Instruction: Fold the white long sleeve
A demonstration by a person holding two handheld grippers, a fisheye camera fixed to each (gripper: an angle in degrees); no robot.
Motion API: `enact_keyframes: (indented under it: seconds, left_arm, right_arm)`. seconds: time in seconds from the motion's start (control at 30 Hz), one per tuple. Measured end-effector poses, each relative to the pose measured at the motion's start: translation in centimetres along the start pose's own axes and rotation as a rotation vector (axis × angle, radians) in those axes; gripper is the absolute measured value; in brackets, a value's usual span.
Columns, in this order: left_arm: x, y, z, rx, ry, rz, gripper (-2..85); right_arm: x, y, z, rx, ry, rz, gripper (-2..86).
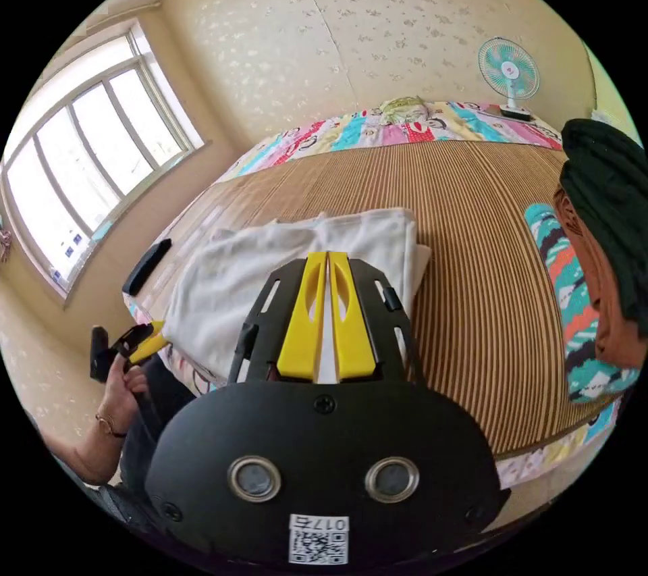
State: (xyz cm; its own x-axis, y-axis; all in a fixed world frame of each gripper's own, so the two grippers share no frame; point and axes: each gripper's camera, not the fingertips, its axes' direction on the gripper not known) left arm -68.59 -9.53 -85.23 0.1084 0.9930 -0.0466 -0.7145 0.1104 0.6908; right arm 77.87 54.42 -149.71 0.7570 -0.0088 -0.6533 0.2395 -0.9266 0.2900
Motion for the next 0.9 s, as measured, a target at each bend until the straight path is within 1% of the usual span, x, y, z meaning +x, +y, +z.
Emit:
enact_keyframes:
  seconds: [0.03,0.1,0.13,0.17,0.2,0.27,0.3,0.37,0.4,0.47,0.57,0.6,0.7,0.77,0.83,0.9]
  left_arm:
    - [-0.1,0.1,0.2,0.007,-0.015,-0.018,10.0]
    - [-0.1,0.2,0.5,0.013,-0.01,-0.041,8.8]
    - [-0.1,0.3,0.4,0.028,0.006,-0.046,7.4]
    - [0.2,0.3,0.1,0.052,0.033,-0.03,6.3]
    - [0.6,0.4,-0.1,0.066,0.047,-0.016,5.9]
    - [3.5,0.5,-0.7,0.122,0.108,0.094,5.2]
    - [4.6,0.5,-0.8,0.131,0.123,0.132,5.1]
    - [10.1,0.8,-0.1,0.146,0.188,0.31,5.0]
    - [11.6,0.9,0.4,0.139,0.206,0.356,4.9]
    - [18.0,2.5,3.4,0.066,0.287,0.551,4.7]
    - [24.4,7.0,8.2,-0.047,0.355,0.748,4.6]
    - [25.4,8.2,9.3,-0.075,0.365,0.78,4.6]
    - [27.8,14.0,14.6,-0.242,0.39,0.891,4.8]
    - [27.7,17.9,18.2,-0.398,0.334,0.929,5.8]
    - [26.9,19.6,18.8,-0.457,0.332,0.948,7.4]
    - [26.1,20.0,17.2,-0.432,0.339,0.978,8.9]
  right_arm:
    - [0.1,1.0,0.3,-0.029,0.045,-0.015,0.5]
    - [0.7,4.7,2.6,-0.185,0.267,-0.075,0.6]
    - [0.6,5.6,3.0,-0.188,0.279,-0.122,0.6]
    - [0.0,7.3,2.8,-0.104,0.304,-0.193,0.6]
    - [-0.2,8.6,2.7,-0.041,0.325,-0.205,0.6]
    - [-0.3,9.8,2.8,0.02,0.33,-0.207,0.5]
    - [0.1,9.9,2.6,0.027,0.311,-0.199,0.5]
    - [0.9,9.6,2.4,0.007,0.259,-0.17,0.5]
    - [1.6,9.6,2.1,0.012,0.219,-0.15,0.5]
    - [2.6,9.9,1.6,0.034,0.169,-0.124,0.5]
    - [4.3,10.0,1.0,0.041,0.087,-0.065,0.6]
    - [5.2,10.1,0.8,0.052,0.046,-0.038,0.6]
    - [7.6,10.5,0.1,0.079,-0.073,0.026,0.9]
    - [9.0,10.7,-0.2,0.091,-0.148,0.063,1.1]
    - [10.3,10.9,-0.4,0.103,-0.209,0.09,1.5]
    - [11.3,11.0,-0.5,0.103,-0.241,0.112,1.8]
